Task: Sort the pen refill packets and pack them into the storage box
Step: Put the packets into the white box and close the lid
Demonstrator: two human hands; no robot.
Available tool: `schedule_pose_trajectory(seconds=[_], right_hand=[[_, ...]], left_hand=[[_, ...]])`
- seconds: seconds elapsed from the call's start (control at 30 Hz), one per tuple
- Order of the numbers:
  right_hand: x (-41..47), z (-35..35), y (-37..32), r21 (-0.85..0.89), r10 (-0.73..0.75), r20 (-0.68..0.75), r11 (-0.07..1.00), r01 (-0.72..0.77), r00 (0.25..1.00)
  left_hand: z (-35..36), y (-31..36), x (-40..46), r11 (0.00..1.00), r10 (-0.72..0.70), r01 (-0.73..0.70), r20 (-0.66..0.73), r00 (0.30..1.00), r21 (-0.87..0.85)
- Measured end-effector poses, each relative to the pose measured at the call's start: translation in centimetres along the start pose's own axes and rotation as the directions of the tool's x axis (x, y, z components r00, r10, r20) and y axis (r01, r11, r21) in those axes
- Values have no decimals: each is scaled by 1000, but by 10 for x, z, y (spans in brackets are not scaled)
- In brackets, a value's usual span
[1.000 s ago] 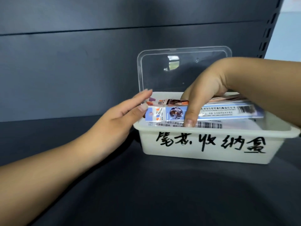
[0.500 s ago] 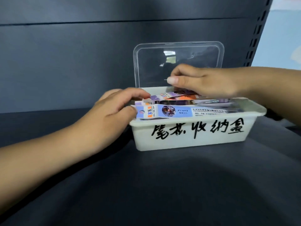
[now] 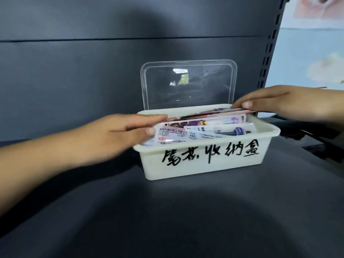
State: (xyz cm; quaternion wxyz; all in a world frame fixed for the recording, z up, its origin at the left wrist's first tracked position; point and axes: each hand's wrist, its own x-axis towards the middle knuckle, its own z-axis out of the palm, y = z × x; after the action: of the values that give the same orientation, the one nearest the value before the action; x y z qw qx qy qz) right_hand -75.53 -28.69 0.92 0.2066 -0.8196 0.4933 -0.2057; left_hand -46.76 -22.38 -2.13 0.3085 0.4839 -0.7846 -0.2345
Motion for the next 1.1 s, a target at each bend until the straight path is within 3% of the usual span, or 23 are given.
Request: schedule_pose_trajectory(seconds=[0.17, 0.3, 0.5, 0.6, 0.7, 0.83, 0.97, 1.1], right_hand=[[-6, 13, 1, 12, -19, 59, 1000, 18, 998], [-1, 9, -2, -6, 17, 164, 1000, -16, 986], [14, 12, -5, -52, -1, 268, 999, 16, 963], [16, 10, -7, -26, -25, 286, 999, 34, 958], [20, 6, -9, -18, -55, 255, 998, 62, 965], [30, 9, -11, -41, -43, 227, 998, 54, 973], [31, 12, -12, -12, -51, 89, 999, 52, 995], [28, 8, -10, 14, -37, 80, 999, 36, 996]], left_hand=[[-3, 2, 13, 996, 10, -17, 79, 997, 87], [-2, -2, 20, 997, -70, 71, 95, 993, -14], [-1, -11, 19, 986, -51, 44, -39, 998, -163], [0, -10, 13, 995, -13, 4, -83, 997, -102], [-6, -8, 10, 999, -17, 15, -69, 997, -28], [0, -4, 14, 994, -65, 57, 87, 994, 93], [1, 8, 21, 994, -85, 90, 70, 994, -59], [8, 12, 21, 997, -68, 61, 144, 987, 51]])
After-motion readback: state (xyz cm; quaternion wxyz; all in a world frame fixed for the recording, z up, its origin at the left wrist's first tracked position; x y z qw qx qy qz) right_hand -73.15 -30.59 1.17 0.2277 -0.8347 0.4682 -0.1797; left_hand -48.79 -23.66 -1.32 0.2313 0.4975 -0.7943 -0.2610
